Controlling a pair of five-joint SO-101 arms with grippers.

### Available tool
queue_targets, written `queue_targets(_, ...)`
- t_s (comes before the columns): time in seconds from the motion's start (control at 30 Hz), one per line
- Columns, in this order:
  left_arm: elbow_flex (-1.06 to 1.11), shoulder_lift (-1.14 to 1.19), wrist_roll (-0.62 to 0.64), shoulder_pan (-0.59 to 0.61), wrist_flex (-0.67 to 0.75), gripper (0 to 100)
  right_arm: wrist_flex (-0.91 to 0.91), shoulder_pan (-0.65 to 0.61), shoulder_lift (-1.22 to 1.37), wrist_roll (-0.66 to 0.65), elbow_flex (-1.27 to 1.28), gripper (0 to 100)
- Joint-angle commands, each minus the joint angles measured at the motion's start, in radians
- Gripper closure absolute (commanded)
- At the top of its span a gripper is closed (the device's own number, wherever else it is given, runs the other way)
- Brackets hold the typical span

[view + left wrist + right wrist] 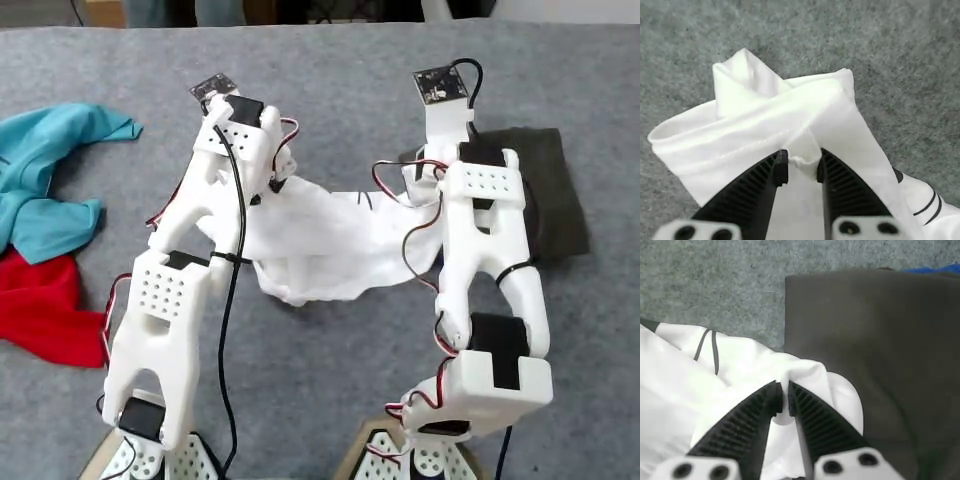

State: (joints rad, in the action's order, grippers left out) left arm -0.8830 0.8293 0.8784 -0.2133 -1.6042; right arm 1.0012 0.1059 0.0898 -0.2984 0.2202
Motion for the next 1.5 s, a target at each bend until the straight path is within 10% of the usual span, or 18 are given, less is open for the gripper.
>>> queue_targets(0.0,-0.008,-0.052,-0.012,-0.008,0.012,91,-0.017,0.011,-0.005,-0.002,-0.002,98.5)
queue_targets(0.33,-0.059,0.0,-0.075,0.007,0.002,97,-0.017,0.009,-0.005,-0.002,-0.002,98.5)
queue_targets(0.7,-0.65,-0.072,-0.292,0.14,-0.16,97,0.184,-0.025,-0.234,0.061,-0.199,98.5)
queue_targets(0.93,-0.642,-0.327,-0.299,0.297,-0.158,97,0.255,-0.028,-0.463,0.075,-0.357,98.5)
queue_targets(1.17,-0.634,-0.568,-0.431,0.346,-0.158,97,0.181,-0.025,-0.647,0.368,-0.481,98.5)
queue_targets(1.47,-0.214,-0.984,-0.525,0.346,-0.158,97,-0.081,-0.023,-0.728,0.563,-0.618,98.5)
